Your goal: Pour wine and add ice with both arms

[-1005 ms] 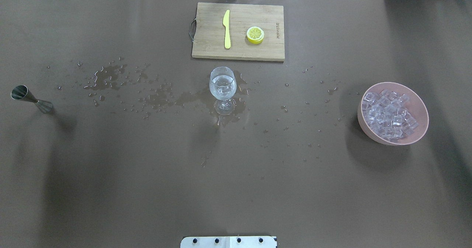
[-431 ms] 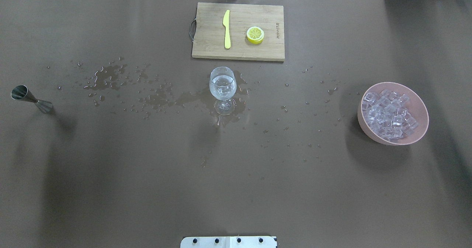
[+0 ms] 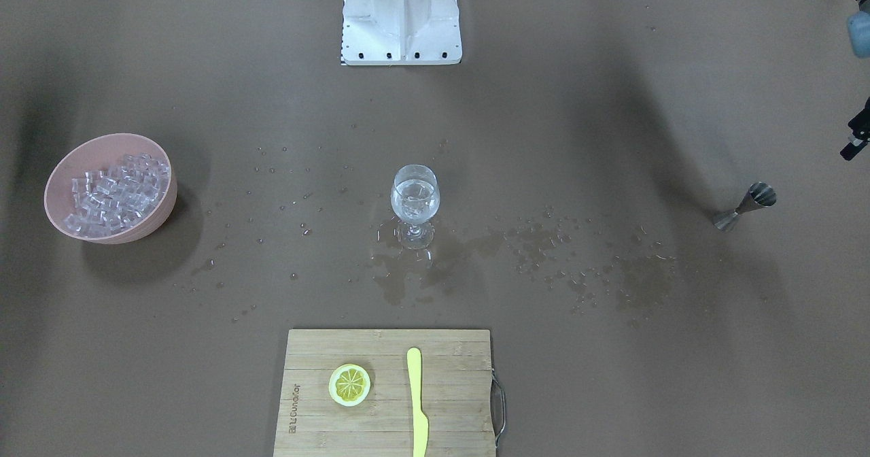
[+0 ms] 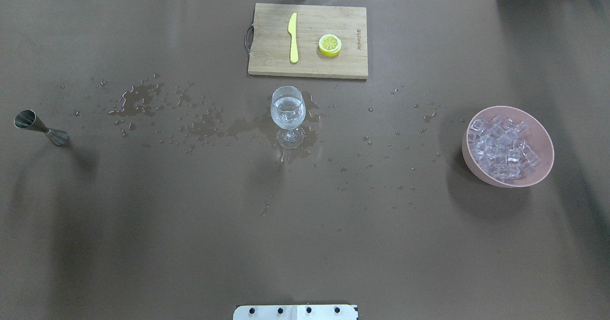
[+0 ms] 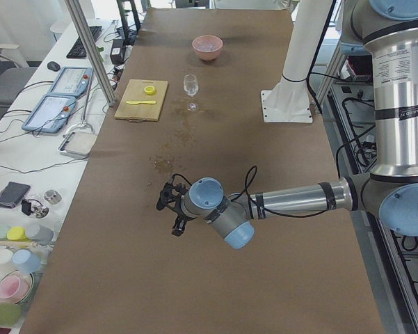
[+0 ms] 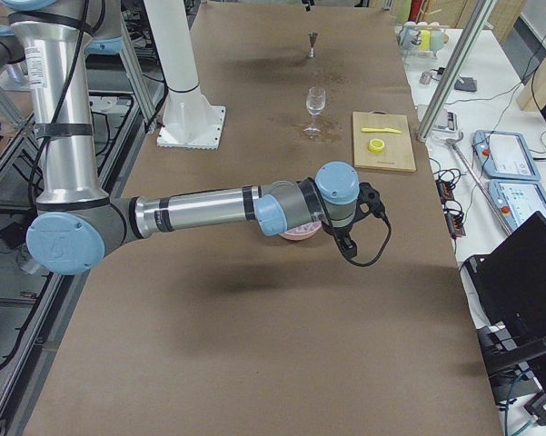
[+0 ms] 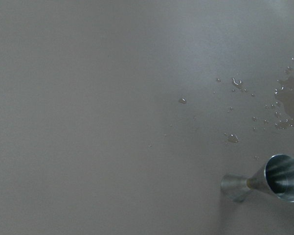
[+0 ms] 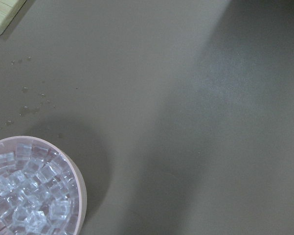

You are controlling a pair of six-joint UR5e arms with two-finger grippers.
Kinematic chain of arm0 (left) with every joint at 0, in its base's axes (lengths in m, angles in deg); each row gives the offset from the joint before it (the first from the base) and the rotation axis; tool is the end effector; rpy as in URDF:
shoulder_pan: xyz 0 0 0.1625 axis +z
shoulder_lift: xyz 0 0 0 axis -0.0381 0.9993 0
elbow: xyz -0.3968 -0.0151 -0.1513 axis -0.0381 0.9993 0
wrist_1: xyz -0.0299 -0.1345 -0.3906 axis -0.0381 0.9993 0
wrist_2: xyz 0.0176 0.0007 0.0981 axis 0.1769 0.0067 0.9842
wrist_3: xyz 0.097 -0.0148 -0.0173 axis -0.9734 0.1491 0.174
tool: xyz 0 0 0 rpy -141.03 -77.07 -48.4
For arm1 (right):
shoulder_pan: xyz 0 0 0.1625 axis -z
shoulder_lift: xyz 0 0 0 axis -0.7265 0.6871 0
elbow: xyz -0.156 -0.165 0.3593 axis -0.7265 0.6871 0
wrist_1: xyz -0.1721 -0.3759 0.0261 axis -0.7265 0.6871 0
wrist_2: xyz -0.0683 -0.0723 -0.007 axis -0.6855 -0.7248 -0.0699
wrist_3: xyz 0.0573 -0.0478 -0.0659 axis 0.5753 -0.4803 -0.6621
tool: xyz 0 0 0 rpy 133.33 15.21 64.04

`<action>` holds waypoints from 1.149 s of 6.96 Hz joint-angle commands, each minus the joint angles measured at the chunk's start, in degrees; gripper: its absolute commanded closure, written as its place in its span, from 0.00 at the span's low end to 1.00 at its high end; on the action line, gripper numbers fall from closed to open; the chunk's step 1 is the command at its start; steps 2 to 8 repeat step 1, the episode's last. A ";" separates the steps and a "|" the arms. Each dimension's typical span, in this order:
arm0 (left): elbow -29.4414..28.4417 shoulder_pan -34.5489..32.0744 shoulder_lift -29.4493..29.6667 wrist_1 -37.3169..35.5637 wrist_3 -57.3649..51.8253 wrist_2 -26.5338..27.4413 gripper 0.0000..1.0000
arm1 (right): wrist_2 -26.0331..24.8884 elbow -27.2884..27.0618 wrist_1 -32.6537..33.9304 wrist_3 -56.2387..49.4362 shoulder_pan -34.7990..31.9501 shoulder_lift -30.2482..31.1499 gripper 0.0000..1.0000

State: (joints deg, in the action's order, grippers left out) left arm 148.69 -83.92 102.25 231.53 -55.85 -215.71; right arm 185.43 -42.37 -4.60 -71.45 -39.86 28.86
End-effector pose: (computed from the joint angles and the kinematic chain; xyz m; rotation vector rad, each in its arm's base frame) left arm 0.0024 -0.4412 0.6601 0.4585 0.9329 0.0517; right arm 0.0203 -0.5288 0.5376 0.3890 -0.9196 -0.3545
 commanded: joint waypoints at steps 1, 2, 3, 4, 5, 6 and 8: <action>-2.49 0.00 0.18 1.84 0.33 1.25 0.01 | 0.12 -0.06 -0.07 0.00 -0.03 0.00 0.00; -2.49 0.00 0.18 1.84 0.33 1.25 0.01 | 0.12 -0.06 -0.07 0.00 -0.03 0.00 0.00; -2.49 0.00 0.18 1.84 0.33 1.25 0.01 | 0.12 -0.06 -0.07 0.00 -0.03 0.00 0.00; -2.49 0.00 0.18 1.84 0.33 1.25 0.01 | 0.12 -0.06 -0.07 0.00 -0.03 0.00 0.00; -2.49 0.00 0.18 1.84 0.33 1.25 0.01 | 0.12 -0.06 -0.07 0.00 -0.03 0.00 0.00; -2.49 0.00 0.18 1.84 0.33 1.25 0.01 | 0.12 -0.06 -0.07 0.00 -0.03 0.00 0.00; -2.49 0.00 0.18 1.84 0.33 1.25 0.01 | 0.12 -0.06 -0.07 0.00 -0.03 0.00 0.00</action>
